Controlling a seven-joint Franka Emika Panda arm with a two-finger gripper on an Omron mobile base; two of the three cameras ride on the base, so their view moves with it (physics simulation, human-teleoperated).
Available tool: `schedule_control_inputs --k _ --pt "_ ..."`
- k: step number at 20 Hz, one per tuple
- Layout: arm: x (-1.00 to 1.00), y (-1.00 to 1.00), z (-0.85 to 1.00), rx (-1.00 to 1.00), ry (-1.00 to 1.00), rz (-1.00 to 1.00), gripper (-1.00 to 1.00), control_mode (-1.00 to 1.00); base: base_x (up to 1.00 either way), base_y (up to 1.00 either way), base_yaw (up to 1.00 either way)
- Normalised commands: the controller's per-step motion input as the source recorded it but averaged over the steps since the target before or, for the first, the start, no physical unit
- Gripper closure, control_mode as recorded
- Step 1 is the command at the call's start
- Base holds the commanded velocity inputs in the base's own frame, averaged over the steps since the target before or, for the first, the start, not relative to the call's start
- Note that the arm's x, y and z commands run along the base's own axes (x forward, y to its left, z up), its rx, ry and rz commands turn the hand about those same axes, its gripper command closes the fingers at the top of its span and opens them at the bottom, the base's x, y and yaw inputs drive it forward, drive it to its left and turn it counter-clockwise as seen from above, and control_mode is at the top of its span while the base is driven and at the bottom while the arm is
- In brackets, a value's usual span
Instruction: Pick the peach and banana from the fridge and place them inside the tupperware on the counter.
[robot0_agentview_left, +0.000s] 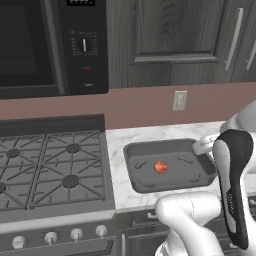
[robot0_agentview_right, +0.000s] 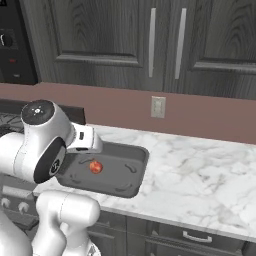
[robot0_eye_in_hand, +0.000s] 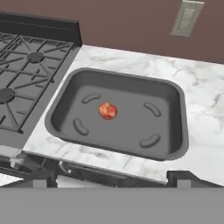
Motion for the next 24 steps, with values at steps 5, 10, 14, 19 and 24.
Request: schedule_control_inputs --k 5,10,14,19,24 --pt "-0.68 -0.01 0.17 -0.03 0.03 0.00 -1.00 1.00 -0.18 0.00 0.00" --pt "0.00 0.00 0.00 0.00 0.00 0.00 -1.00 1.00 -0.97 0.01 0.00" --pt "0.00 0.00 0.00 0.00 0.00 0.00 -1.00 1.00 -0.96 -0.03 -0.08" --pt "0.00 0.00 0.00 0.00 0.00 0.00 -1.00 1.00 -0.72 -0.25 -0.20" --pt "0.00 0.00 0.00 0.00 0.00 0.00 -1.00 1.00 -0.05 -0.45 -0.44"
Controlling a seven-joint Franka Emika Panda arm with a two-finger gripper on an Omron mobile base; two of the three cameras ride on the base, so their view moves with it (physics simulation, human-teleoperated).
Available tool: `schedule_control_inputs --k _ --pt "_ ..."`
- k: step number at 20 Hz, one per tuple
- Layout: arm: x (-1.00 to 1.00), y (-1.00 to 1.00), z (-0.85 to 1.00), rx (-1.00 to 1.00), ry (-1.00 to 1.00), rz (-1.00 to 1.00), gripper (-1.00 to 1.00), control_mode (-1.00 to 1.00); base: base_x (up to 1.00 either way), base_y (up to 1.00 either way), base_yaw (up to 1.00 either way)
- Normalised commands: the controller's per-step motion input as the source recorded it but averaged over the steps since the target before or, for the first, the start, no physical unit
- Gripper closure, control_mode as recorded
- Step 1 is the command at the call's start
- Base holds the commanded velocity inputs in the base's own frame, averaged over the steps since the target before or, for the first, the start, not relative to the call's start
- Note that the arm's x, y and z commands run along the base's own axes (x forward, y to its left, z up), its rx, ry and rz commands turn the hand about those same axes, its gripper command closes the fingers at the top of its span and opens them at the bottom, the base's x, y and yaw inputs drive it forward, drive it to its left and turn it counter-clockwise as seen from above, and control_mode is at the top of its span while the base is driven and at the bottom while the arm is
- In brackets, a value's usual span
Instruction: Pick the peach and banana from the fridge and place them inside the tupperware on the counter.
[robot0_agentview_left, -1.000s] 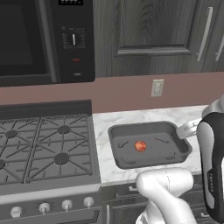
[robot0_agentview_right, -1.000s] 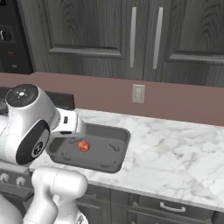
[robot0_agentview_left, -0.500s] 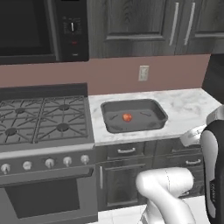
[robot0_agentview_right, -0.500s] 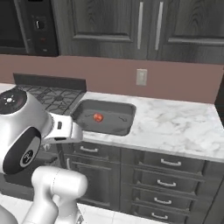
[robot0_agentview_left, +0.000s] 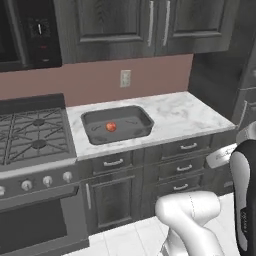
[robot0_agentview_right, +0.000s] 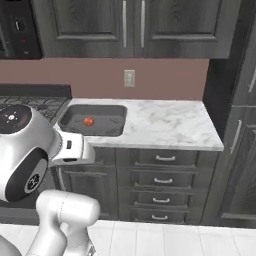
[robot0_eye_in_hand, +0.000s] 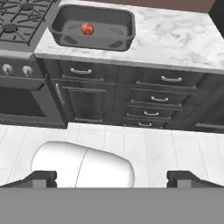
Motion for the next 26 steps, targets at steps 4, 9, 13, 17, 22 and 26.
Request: schedule_control_inputs --k 4,9,13,17,22,26 --pt "0.00 0.00 0.00 0.00 0.00 0.00 -1.00 1.00 0.00 -0.39 -0.51" --pt "0.00 0.00 0.00 0.00 0.00 0.00 -1.00 1.00 0.04 -0.15 -0.52" --pt "0.00 0.00 0.00 0.00 0.00 0.00 -1.00 1.00 0.00 -0.01 -0.48" --pt "0.00 0.00 0.00 0.00 0.00 0.00 -1.00 1.00 0.00 0.00 -0.46" --pt "0.00 0.00 0.00 0.00 0.00 0.00 -1.00 1.00 0.00 0.00 -0.44" --pt "0.00 0.00 0.00 0.00 0.00 0.00 -1.00 1.00 0.00 0.00 -0.42"
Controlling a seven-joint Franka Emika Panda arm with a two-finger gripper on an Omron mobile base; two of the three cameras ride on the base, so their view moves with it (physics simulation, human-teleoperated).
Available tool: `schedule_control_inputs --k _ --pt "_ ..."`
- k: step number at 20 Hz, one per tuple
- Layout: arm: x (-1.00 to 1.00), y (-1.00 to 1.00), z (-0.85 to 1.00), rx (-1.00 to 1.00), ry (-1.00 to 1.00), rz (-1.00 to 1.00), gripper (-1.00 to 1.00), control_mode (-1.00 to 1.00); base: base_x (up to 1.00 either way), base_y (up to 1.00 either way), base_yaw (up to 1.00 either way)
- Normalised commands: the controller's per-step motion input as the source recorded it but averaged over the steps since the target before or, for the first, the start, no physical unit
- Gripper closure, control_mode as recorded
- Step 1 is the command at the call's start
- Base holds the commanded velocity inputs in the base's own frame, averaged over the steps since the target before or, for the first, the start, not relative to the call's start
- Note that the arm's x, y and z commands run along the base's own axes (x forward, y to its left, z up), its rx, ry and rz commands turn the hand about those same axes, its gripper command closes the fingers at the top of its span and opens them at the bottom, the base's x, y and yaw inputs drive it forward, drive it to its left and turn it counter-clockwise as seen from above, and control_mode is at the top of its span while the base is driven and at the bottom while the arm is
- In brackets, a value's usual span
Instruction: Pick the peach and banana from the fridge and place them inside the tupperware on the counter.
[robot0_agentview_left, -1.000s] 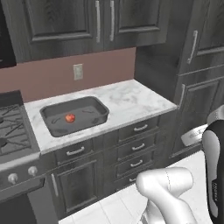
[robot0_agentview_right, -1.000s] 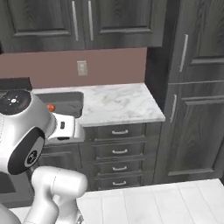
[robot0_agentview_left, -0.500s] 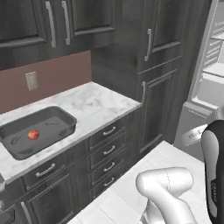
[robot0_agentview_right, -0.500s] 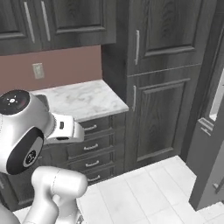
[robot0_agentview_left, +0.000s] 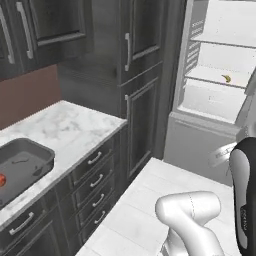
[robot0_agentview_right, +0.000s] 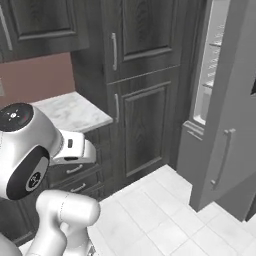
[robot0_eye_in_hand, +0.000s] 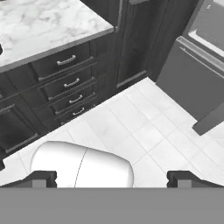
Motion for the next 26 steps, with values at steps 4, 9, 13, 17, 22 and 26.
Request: schedule_control_inputs --k 4,9,13,17,22,26 --pt "0.00 0.00 0.00 0.00 0.00 0.00 -1.00 1.00 0.00 0.00 -0.42" --pt "0.00 0.00 0.00 0.00 0.00 0.00 -1.00 1.00 0.04 0.14 -0.42" --pt "0.00 0.00 0.00 0.00 0.00 0.00 -1.00 1.00 0.12 0.31 -0.42" --pt "0.00 0.00 0.00 0.00 0.00 0.00 -1.00 1.00 0.10 0.41 -0.39" --pt "0.00 0.00 0.00 0.00 0.00 0.00 -1.00 1.00 0.16 0.62 -0.38" --pt "0.00 0.00 0.00 0.00 0.00 0.00 -1.00 1.00 0.16 0.67 -0.35"
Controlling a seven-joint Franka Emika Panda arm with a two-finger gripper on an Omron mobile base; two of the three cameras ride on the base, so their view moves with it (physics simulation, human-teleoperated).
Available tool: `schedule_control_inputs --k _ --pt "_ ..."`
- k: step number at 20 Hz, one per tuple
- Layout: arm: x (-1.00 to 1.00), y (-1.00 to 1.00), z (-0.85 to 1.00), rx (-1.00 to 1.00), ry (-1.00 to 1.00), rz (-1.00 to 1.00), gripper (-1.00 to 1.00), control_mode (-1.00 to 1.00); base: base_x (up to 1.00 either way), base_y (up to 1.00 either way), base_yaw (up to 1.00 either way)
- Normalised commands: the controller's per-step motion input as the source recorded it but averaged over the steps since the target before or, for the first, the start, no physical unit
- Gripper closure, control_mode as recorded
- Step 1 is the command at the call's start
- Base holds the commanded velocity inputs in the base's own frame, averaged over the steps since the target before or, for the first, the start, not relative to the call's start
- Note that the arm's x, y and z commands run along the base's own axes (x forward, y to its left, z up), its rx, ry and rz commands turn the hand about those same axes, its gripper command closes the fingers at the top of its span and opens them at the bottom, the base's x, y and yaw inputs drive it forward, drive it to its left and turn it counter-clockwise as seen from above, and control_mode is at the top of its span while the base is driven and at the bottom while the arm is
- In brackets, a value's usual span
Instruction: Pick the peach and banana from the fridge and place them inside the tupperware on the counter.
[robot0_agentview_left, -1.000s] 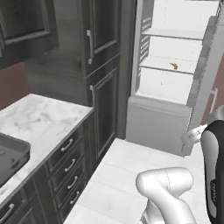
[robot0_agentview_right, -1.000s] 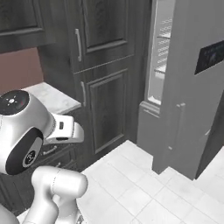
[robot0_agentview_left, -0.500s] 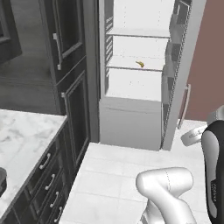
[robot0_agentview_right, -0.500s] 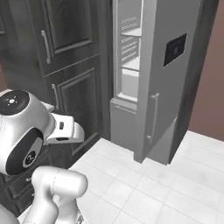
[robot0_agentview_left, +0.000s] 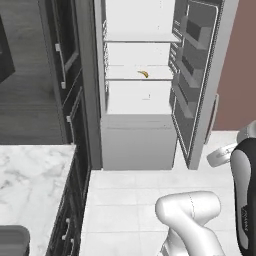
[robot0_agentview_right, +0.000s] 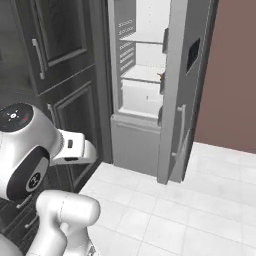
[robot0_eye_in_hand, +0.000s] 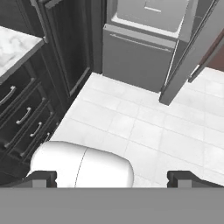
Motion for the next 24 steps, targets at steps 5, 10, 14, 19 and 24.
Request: schedule_control_inputs --k 5,10,14,19,24 --pt "0.00 0.00 0.00 0.00 0.00 0.00 -1.00 1.00 0.23 0.70 -0.31" --pt "0.00 0.00 0.00 0.00 0.00 0.00 -1.00 1.00 0.25 0.37 -0.20" --pt "0.00 0.00 0.00 0.00 0.00 0.00 -1.00 1.00 0.43 0.09 -0.15" --pt "0.00 0.00 0.00 0.00 0.00 0.00 -1.00 1.00 0.63 0.01 -0.14" --pt "0.00 0.00 0.00 0.00 0.00 0.00 -1.00 1.00 0.89 0.21 -0.13"
